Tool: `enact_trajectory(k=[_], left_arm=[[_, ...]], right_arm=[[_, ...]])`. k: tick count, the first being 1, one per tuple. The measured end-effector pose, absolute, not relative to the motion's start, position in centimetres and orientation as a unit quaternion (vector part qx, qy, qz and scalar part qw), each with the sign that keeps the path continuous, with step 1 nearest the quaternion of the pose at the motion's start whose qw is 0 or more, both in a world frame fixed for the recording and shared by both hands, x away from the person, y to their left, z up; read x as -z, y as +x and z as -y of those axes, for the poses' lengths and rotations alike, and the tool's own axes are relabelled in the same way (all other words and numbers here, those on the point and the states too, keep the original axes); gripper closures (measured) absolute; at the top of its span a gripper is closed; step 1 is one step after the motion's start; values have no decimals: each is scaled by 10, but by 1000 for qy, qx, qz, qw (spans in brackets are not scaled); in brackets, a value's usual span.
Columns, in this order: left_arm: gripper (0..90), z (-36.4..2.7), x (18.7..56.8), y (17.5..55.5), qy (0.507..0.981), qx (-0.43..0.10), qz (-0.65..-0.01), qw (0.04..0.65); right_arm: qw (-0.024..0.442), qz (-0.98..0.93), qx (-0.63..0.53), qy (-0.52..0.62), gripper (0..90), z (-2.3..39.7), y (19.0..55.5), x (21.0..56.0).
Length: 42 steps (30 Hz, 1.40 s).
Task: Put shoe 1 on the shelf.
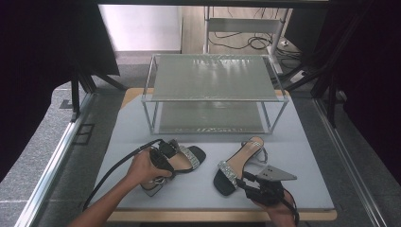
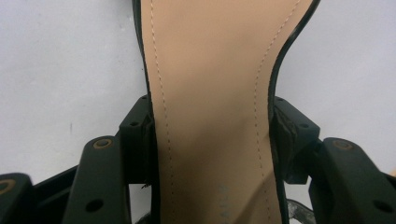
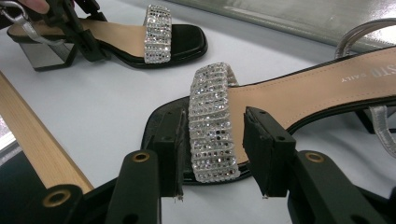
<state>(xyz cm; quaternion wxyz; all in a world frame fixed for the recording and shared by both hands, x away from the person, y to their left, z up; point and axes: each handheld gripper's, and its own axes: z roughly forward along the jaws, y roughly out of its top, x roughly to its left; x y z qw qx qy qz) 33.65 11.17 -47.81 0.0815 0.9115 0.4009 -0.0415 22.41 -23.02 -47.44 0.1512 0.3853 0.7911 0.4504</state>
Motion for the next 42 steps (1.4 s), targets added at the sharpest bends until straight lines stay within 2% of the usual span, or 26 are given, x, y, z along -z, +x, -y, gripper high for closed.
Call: enact_trajectory(k=[2,7,16,23,32,42], left_arm=[[424,-119,473,339,908,58,-402,99],[430,-130,455,335,905,44,-400,140],[432,-160,412,328,880,76,-397,249],[432,-173,387,325,864,84,-390,308],[433,-180,365,327,846,99,-382,358],[434,-186,334,332,827,93,-376,407]], right_arm=[[152,-789,-453,386,593,232,224,474],[152,-786,-456,389,593,236,223,472],[152,-776,-463,400,592,244,223,470],[152,-773,-465,403,592,248,222,468],[157,-766,-471,409,594,254,221,465],[154,-764,-473,411,597,255,221,466]])
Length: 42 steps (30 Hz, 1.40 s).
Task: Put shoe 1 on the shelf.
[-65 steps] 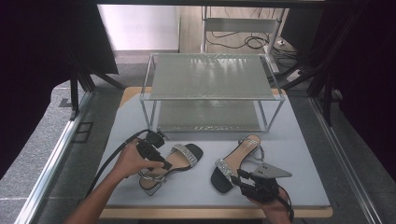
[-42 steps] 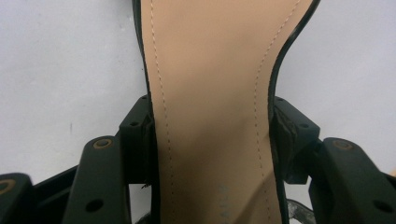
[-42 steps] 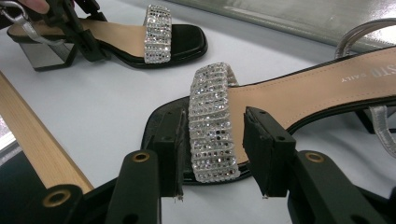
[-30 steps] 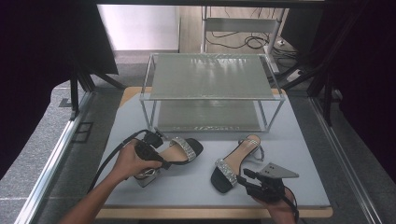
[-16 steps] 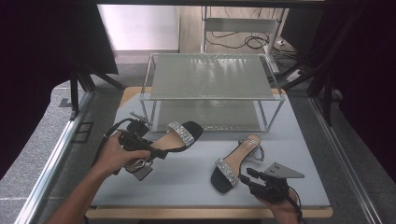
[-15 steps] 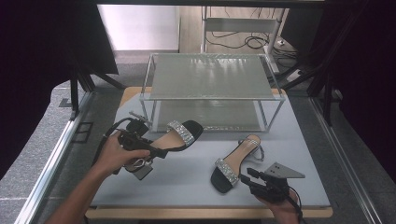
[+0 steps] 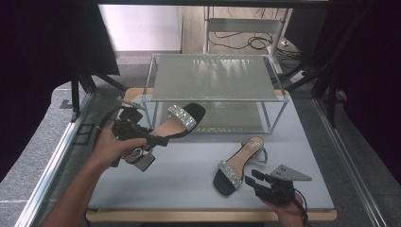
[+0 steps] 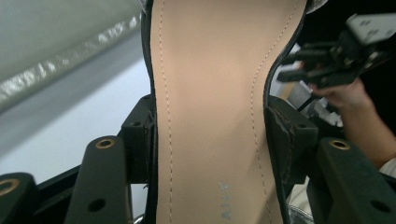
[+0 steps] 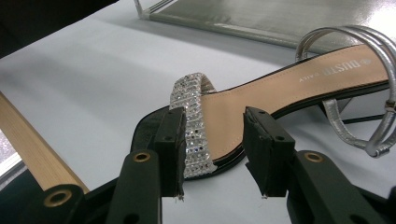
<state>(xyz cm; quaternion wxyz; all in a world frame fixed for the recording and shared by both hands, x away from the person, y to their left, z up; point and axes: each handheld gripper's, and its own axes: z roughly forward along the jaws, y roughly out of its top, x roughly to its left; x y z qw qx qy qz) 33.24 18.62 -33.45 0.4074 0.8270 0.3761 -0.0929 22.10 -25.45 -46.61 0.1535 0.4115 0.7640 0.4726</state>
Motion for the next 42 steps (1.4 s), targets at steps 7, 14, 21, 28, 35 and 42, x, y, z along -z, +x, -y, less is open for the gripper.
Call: enact_trajectory(k=[7,14,21,28,35,42], left_arm=[[434,-186,311,350,812,87,-381,433],[434,-184,299,370,803,80,-391,443],[435,-174,285,400,804,63,-408,429],[435,-162,272,427,796,57,-427,426],[435,-142,256,457,792,45,-448,413],[435,-134,254,487,772,49,-472,422]], right_arm=[[152,-765,-472,411,598,254,221,467],[154,-762,-474,415,599,257,221,467],[156,-761,-476,413,601,256,220,465],[159,-764,-471,411,599,255,219,466],[163,-768,-464,411,598,252,216,469],[160,-772,-464,404,596,249,213,469]])
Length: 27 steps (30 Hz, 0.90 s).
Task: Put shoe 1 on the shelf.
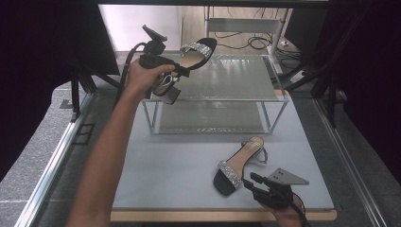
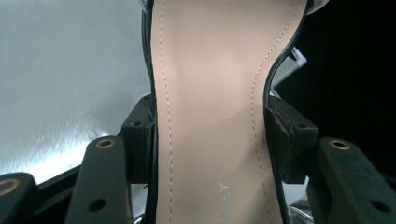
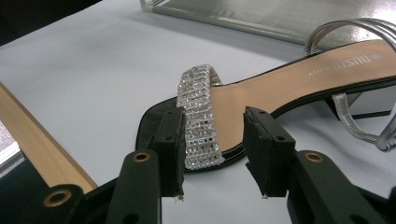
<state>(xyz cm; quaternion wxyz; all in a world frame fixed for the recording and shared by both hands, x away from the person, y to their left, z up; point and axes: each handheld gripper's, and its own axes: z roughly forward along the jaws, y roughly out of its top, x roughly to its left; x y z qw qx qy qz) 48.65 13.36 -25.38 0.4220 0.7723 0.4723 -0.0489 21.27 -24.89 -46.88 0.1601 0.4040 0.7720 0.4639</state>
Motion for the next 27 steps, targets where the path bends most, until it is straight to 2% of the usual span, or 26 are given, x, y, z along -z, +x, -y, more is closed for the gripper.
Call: enact_trajectory(k=[6,14,27], left_arm=[[435,-118,269,526,748,55,-518,412],[434,-98,288,559,722,45,-566,396],[429,-83,314,577,703,37,-613,360]], right_arm=[[160,-775,-461,403,594,248,213,470],[164,-773,-462,403,594,251,212,468],[166,-769,-468,403,594,253,210,465]])
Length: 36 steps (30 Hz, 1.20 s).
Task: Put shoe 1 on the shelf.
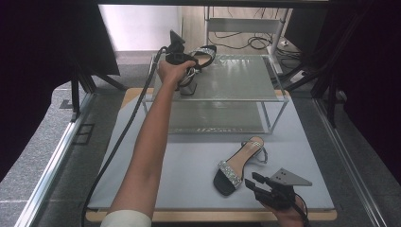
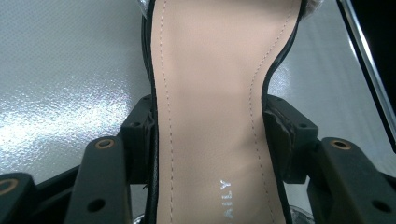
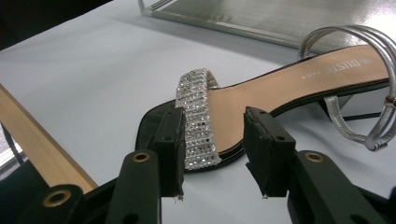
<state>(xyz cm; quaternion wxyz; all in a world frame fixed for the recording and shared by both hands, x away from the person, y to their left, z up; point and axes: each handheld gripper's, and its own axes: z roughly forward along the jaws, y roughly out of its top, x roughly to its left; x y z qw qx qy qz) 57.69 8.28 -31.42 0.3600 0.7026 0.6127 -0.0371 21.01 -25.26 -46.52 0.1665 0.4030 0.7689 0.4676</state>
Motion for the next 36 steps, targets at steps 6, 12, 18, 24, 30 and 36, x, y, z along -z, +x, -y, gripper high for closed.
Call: enact_trajectory(k=[6,12,18,24,30,36], left_arm=[[422,-78,320,580,697,35,-630,341],[407,-74,319,581,696,37,-635,332],[312,-75,315,578,704,38,-621,342],[312,-81,301,570,696,2,-611,378],[286,-90,279,555,702,-13,-586,405],[271,-92,257,516,739,-34,-521,425]], right_arm=[[166,-773,-466,398,586,249,209,466],[170,-771,-467,397,584,249,208,463],[168,-774,-464,396,582,248,208,464],[169,-773,-466,397,582,247,208,464],[170,-773,-466,396,581,246,208,464],[167,-773,-464,399,581,249,210,467]])
